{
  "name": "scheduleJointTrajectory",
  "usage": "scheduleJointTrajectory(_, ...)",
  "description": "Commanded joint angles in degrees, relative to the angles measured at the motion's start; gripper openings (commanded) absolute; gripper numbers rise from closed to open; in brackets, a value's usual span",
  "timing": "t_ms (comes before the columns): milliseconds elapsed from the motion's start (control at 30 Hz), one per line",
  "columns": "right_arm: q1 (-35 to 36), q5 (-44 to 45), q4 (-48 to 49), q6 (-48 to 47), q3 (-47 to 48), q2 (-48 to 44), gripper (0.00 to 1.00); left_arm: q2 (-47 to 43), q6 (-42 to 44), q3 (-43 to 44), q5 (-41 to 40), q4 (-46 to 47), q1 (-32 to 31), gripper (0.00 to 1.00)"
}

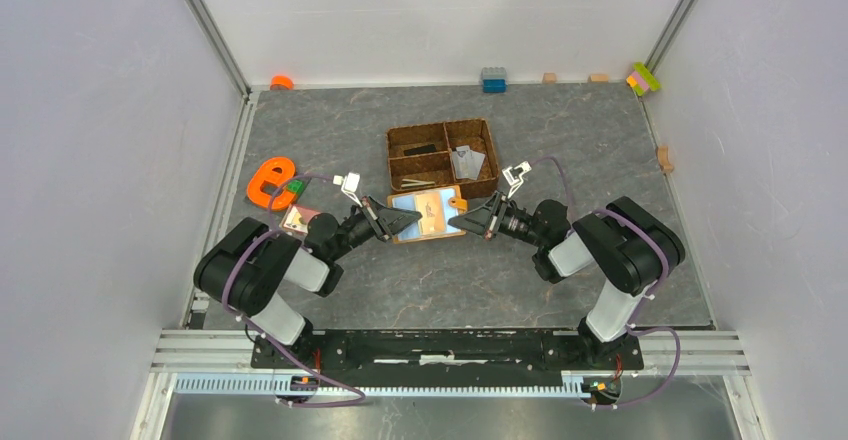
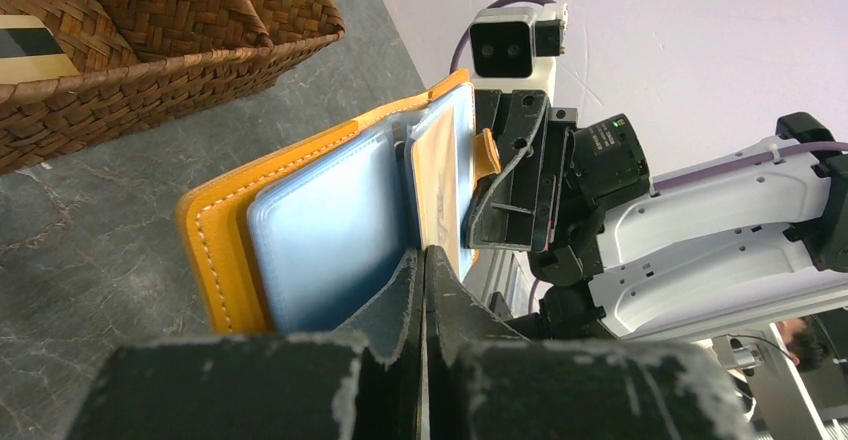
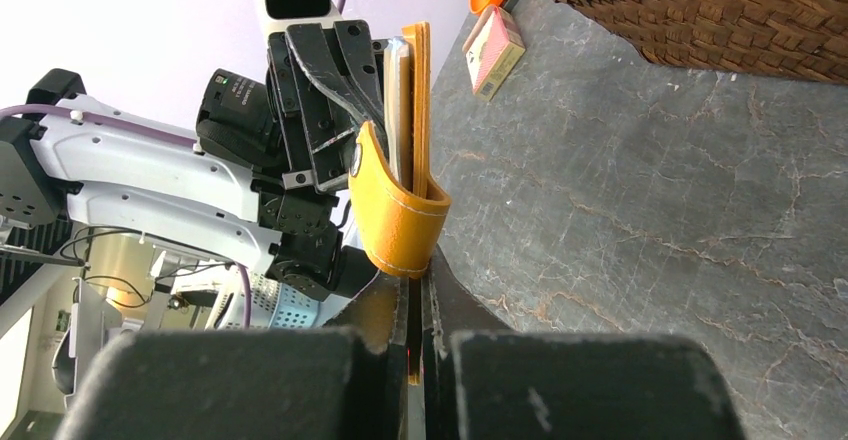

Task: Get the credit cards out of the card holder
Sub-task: Remove the credit card from the card holder.

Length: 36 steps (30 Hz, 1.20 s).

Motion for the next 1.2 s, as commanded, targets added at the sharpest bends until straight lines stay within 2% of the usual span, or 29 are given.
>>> scheduleJointTrajectory(0,-1.25,-0.79,28.21,-0.02,-0.55,-1.94,0.00,0.46,-0.74,-0.12,-1.17,4.53,1.50,0.02)
scheduleJointTrajectory(1167,-2.45,-1.26,28.17,0.54,-1.07,-2.60,0.00,3.48,-2.81,0.59,0.30,4.55,3.18,0.02)
